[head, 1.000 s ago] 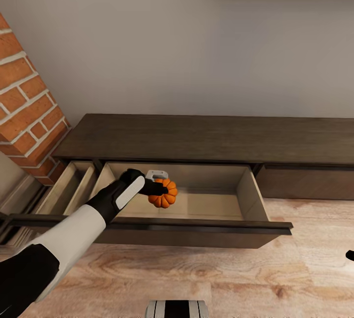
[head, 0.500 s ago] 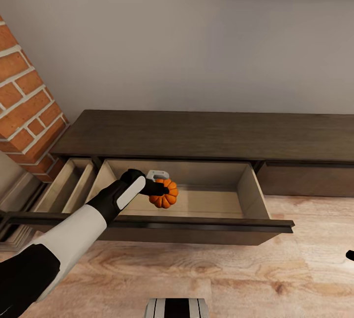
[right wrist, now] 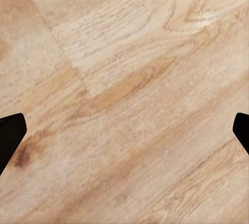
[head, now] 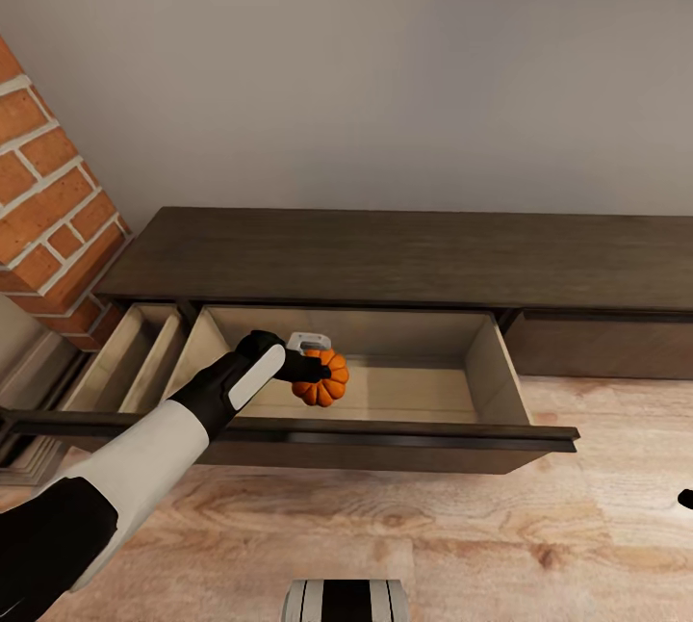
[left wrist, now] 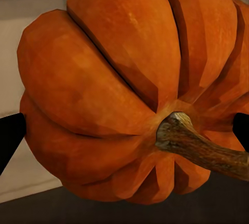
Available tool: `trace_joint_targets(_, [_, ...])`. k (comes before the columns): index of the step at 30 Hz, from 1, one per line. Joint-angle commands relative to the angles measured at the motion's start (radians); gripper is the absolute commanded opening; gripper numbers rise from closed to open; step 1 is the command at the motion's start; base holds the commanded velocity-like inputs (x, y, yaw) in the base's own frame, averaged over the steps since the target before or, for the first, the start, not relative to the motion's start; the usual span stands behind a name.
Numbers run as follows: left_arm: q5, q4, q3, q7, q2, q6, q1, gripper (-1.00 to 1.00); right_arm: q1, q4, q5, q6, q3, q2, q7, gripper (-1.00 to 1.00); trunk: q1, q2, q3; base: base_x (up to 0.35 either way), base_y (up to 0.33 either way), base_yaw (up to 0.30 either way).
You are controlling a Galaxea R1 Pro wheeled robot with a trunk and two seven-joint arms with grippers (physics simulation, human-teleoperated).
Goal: Place each of the two pumpkins and all three candles from the living room inside a cabinet in the living room (use any cabinet), then make sure every cabinet is closed, and position the cauldron so it is next to a table in the living room.
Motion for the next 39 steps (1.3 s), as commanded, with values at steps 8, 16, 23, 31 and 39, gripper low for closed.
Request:
trace_joint_targets(8, [0.011,0.000,-0.005,0.010,0.001,-0.001,-0.001,-1.00,0.000,-0.001,-0.011,0.003,0.000,0.000,-0.010,1.00,0.000,0.000,-0.001,0.000,0.000,0.000])
trace_joint_targets(16, [0.011,0.000,-0.007,0.010,0.001,0.000,-0.001,1.00,0.000,-0.001,-0.011,0.003,0.000,0.000,-0.010,1.00,0.000,0.000,-0.001,0.000,0.000,0.000])
trace_joint_targets(23, [0.014,-0.003,-0.008,0.002,0.003,0.010,-0.001,1.00,0.000,-0.001,-0.011,0.003,0.000,-0.001,-0.010,1.00,0.000,0.000,-0.001,0.000,0.000,0.000])
trace_joint_targets(31, [0.022,-0.072,-0.008,-0.025,0.008,0.043,-0.001,1.00,0.000,-0.001,-0.011,0.003,0.000,-0.002,-0.010,1.00,0.000,0.000,-0.001,0.000,0.000,0.000])
trace_joint_targets(39, [0.021,-0.153,-0.008,-0.307,0.030,0.122,-0.001,1.00,0.000,-0.001,-0.011,0.003,0.000,-0.003,-0.010,1.00,0.000,0.000,-0.001,0.000,0.000,0.000])
